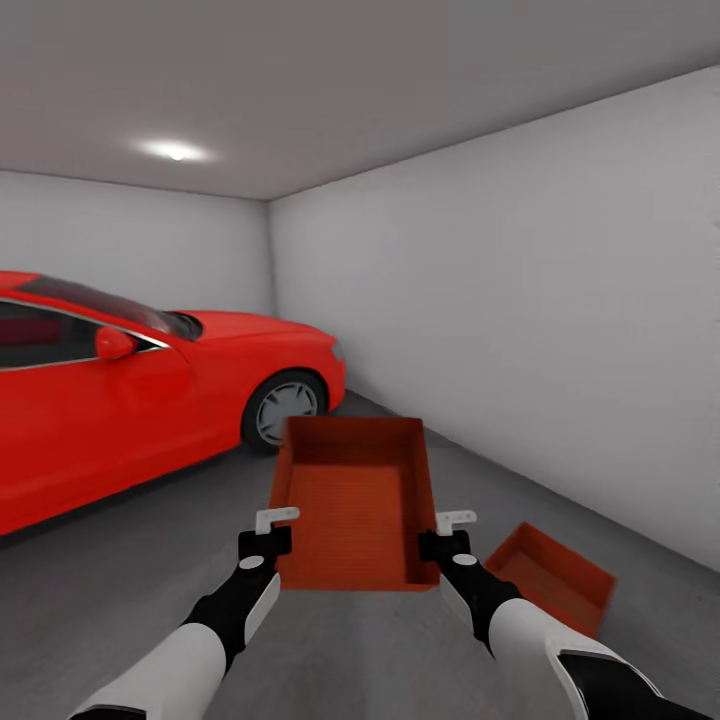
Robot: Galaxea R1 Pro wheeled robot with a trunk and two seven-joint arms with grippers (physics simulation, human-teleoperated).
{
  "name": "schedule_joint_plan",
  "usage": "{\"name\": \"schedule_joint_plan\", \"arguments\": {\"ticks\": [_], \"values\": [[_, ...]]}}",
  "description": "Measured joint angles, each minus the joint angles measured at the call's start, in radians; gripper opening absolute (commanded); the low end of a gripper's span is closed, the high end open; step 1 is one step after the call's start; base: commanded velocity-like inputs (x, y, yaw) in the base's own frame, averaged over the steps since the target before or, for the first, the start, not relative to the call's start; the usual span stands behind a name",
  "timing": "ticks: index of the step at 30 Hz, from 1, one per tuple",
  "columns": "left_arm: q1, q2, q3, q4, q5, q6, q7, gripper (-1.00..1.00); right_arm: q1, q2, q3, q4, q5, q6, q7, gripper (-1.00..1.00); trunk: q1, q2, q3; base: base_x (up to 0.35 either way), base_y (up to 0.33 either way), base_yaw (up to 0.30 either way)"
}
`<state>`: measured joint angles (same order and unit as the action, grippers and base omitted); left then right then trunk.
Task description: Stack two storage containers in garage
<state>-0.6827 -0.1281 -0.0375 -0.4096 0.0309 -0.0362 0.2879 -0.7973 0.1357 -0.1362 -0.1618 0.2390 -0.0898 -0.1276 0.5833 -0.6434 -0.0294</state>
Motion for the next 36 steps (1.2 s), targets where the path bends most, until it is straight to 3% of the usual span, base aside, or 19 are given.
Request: {"name": "schedule_joint_plan", "arguments": {"ticks": [28,36], "values": [[0.0,-0.004,0.001,0.0,-0.003,-0.002,0.005,-1.0,0.0,-0.004,0.0,-0.002,0.0,0.0,0.006,-1.0,0.0,0.0,0.0,0.303,0.186,-0.247],[0.0,-0.004,0.001,0.0,-0.003,-0.002,0.005,-1.0,0.0,-0.004,0.0,-0.002,0.0,0.0,0.006,-1.0,0.0,0.0,0.0,0.079,0.044,-0.248]]}}
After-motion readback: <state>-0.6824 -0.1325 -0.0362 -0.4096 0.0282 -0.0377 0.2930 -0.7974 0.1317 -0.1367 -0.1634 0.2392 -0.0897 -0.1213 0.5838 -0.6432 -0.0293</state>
